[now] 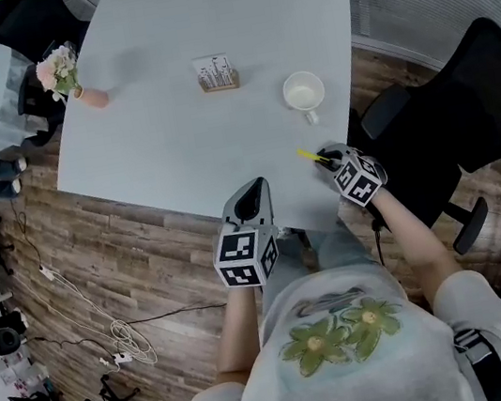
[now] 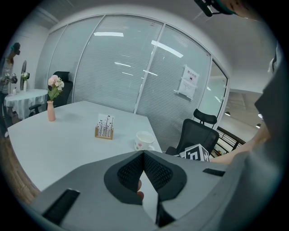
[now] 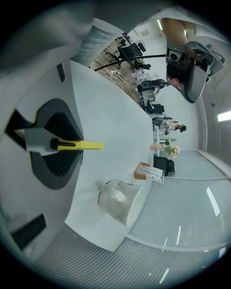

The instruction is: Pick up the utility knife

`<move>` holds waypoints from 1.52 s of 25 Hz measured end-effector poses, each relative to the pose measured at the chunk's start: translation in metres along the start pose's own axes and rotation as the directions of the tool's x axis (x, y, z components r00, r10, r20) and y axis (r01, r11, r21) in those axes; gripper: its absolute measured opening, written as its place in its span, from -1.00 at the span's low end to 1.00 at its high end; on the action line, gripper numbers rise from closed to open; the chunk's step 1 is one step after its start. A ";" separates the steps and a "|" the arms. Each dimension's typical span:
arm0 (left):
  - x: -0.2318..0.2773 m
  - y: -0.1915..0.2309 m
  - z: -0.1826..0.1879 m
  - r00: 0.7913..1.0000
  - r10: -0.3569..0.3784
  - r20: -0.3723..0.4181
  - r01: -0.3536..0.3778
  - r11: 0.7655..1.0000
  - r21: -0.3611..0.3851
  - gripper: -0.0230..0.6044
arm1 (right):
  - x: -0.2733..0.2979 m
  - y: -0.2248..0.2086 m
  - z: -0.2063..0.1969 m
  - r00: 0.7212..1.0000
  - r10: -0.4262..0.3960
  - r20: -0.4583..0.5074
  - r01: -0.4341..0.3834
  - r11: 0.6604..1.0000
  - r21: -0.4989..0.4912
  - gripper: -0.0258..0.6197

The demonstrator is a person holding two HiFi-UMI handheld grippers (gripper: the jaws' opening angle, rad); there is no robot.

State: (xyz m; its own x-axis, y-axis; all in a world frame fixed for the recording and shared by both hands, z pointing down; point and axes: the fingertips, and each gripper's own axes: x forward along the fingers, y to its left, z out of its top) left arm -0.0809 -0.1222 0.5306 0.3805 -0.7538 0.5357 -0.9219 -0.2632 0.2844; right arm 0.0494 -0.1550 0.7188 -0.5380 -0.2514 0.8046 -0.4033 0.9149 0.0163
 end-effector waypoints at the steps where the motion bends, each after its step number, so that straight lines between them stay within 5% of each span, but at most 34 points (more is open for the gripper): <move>1: 0.000 0.000 0.001 1.000 -0.001 0.002 0.001 1.000 0.002 -0.92 | -0.001 0.001 0.001 1.000 -0.001 0.001 0.001 1.000 -0.003 -0.70; 38: -0.011 -0.013 0.022 0.998 -0.045 0.047 0.043 0.998 0.050 -0.92 | -0.052 0.026 0.071 0.989 -0.002 0.147 0.006 1.000 -0.028 -0.70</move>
State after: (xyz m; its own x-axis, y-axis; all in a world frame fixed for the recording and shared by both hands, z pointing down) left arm -0.0748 -0.1243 0.5035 0.4181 -0.7688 0.4839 -0.9071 -0.3252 0.2672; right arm 0.0148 -0.1401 0.6352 -0.6398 -0.2969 0.7089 -0.3856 0.9219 0.0381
